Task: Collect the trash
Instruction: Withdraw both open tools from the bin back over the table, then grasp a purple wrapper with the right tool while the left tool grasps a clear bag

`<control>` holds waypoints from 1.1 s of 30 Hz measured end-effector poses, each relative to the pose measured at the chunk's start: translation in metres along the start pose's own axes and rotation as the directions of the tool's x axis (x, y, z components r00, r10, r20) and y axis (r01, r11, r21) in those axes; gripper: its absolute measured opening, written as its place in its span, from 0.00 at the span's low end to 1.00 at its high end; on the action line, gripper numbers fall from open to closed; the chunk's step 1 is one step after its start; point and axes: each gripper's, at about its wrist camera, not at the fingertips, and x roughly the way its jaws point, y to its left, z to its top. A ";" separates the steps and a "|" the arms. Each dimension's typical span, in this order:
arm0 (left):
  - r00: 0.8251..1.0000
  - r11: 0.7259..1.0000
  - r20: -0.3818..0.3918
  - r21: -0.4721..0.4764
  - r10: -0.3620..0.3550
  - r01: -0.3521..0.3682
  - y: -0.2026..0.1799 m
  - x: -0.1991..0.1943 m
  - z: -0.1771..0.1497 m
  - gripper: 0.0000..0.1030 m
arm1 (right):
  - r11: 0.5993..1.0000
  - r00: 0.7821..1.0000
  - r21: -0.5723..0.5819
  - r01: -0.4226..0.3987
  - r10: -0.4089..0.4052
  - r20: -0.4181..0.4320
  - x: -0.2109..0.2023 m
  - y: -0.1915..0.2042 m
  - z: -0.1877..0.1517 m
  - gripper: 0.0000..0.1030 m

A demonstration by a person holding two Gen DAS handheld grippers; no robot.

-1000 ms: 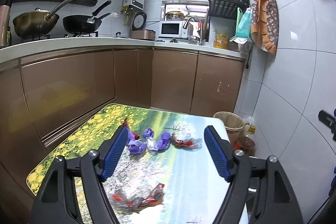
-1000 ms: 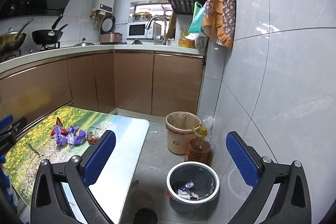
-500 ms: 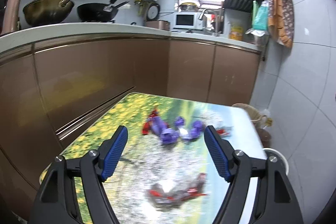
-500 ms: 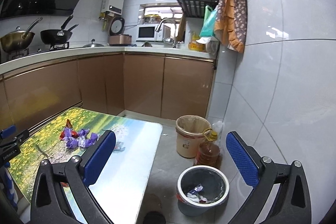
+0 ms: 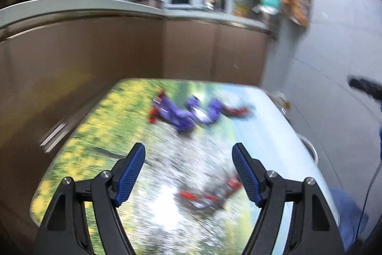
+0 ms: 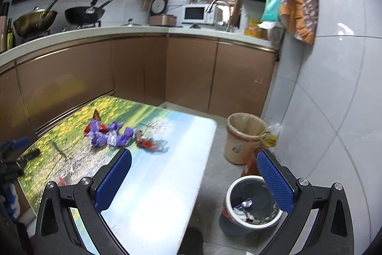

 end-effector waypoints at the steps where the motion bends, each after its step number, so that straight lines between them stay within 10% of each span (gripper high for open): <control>1: 1.000 1.000 -0.015 0.022 -0.017 0.018 -0.007 0.006 -0.002 0.72 | 1.000 1.000 -0.007 -0.010 0.010 -0.010 0.004 0.003 -0.002 1.00; 7: 0.988 0.990 -0.133 0.103 -0.081 0.095 -0.033 0.045 -0.022 0.71 | 0.997 0.994 -0.022 -0.075 0.073 -0.076 0.033 0.018 -0.007 0.99; 13: 0.976 0.988 -0.200 0.111 -0.086 0.110 -0.032 0.067 -0.030 0.60 | 0.984 0.973 -0.033 -0.176 0.169 -0.158 0.076 0.038 -0.009 0.76; 25: 0.956 0.990 -0.267 0.038 -0.121 0.136 -0.019 0.089 -0.033 0.22 | 0.915 0.883 -0.020 -0.403 0.383 -0.273 0.186 0.115 0.007 0.51; 33: 0.951 0.988 -0.269 -0.052 -0.151 0.142 -0.005 0.092 -0.033 0.15 | 0.882 0.841 -0.007 -0.472 0.448 -0.303 0.257 0.165 0.028 0.45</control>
